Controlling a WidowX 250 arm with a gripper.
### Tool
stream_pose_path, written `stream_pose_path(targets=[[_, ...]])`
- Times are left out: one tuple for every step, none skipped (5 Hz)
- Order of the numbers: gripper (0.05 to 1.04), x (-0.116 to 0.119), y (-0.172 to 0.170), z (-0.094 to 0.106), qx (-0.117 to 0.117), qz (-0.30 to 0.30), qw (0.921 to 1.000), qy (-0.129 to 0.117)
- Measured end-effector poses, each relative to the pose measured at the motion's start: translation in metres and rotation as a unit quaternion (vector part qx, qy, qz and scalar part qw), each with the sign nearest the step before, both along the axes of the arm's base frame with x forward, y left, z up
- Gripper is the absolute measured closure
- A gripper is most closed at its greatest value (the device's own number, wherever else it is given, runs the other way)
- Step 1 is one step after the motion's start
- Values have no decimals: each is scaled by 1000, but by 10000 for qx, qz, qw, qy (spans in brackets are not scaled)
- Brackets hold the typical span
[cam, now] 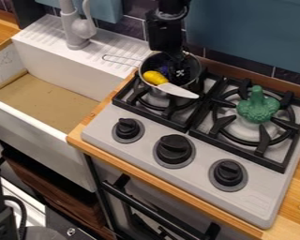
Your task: Move the blue object to the lower right corner of the burner
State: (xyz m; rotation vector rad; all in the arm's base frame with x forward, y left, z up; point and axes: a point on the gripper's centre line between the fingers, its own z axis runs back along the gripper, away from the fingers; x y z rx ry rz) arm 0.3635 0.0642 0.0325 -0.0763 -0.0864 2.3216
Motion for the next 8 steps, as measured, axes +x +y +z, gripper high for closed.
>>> stream_pose_path(targets=[[330, 0, 0, 1, 3, 35, 10000, 7], [330, 8, 1, 12, 115, 118, 9999, -29], [330, 11, 2, 21, 130, 110, 9999, 19], [330, 13, 2, 31, 88, 158, 9998, 121], [330, 12, -1, 47, -61, 53, 9994, 338], [330, 9, -4, 60, -171, -44, 9985, 517], [330, -3, -9, 91, -462, -291, 9980, 333], [330, -25, -17, 108, -671, -662, 9951, 304]])
